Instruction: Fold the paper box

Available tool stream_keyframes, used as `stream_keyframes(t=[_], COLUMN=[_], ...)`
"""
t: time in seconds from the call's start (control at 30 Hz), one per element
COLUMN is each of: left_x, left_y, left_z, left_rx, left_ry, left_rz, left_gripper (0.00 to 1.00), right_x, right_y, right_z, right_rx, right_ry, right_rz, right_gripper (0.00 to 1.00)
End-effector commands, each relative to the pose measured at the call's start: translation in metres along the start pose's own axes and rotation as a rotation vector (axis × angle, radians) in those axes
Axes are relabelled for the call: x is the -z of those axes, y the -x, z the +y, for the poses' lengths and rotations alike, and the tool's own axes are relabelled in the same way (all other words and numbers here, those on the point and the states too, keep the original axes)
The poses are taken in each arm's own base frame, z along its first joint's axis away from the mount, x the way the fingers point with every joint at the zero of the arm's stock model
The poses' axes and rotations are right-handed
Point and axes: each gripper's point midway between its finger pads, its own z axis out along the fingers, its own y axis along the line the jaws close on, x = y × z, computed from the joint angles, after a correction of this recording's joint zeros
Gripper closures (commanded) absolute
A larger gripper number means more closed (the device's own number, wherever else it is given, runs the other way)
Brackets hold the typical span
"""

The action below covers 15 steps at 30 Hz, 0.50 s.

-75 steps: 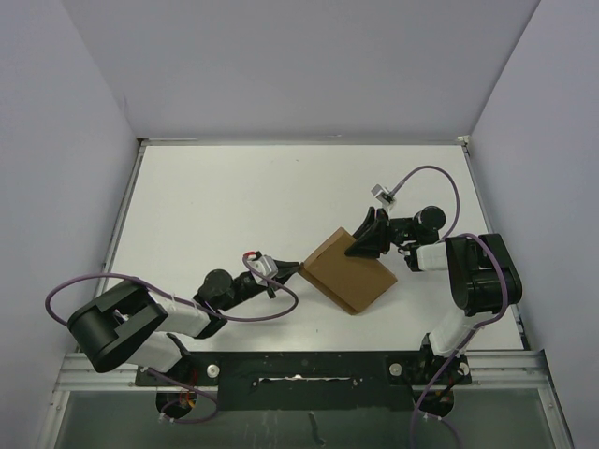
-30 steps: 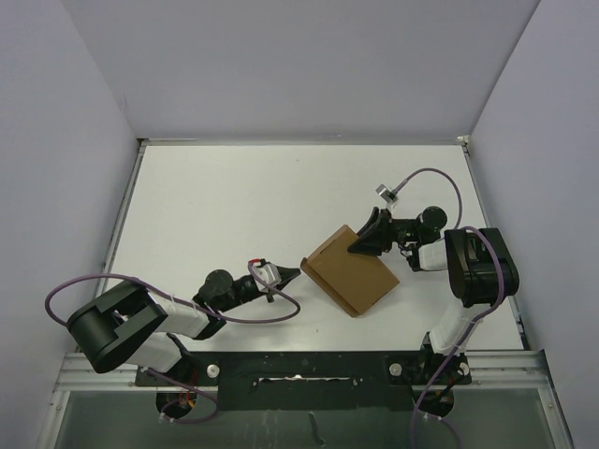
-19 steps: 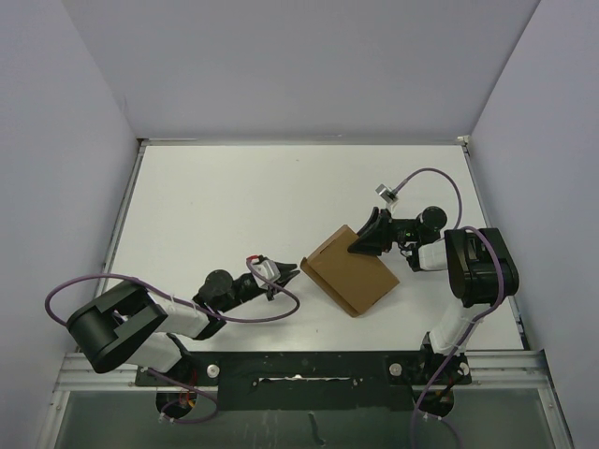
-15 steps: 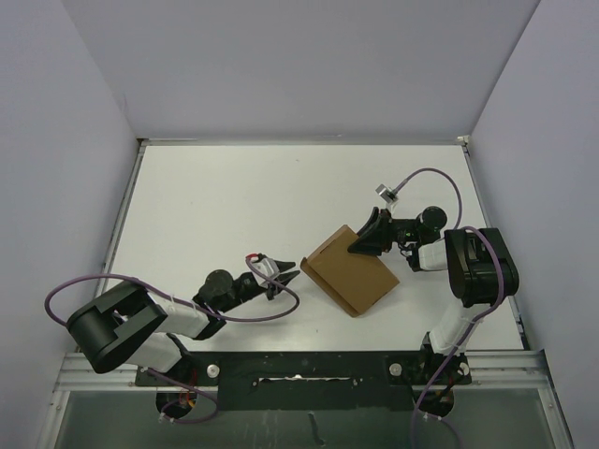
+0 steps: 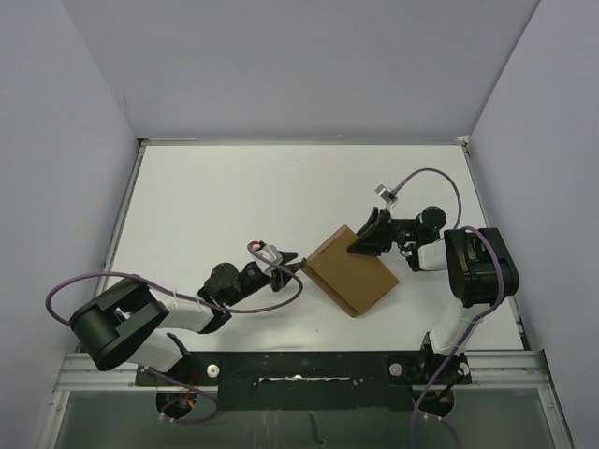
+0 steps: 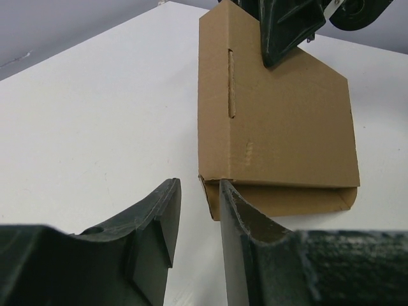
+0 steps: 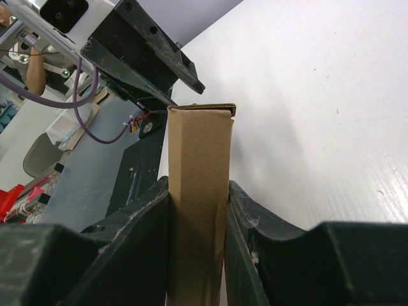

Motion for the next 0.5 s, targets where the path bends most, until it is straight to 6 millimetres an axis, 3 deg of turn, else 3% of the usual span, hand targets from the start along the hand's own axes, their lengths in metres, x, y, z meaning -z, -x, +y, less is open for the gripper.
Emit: stream_keyframes(t=[0.0,0.47], left_x=[-0.0108,-0.0175], left_y=[0.0067,0.0005], left_z=[0.0003,0.0003], left_rx=[0.021,0.031], left_ry=[0.003,-0.003], left_rz=[-0.021,-0.002], left_gripper=[0.71,0.78], right_x=[-0.0025,-0.0031], right_y=[0.0021,0.0013], right_z=[0.0023,0.0026], right_rx=[0.103,0.105], right_ry=[0.013,0.016], right_rz=[0.007,0.01], right_gripper=[1.0,1.0])
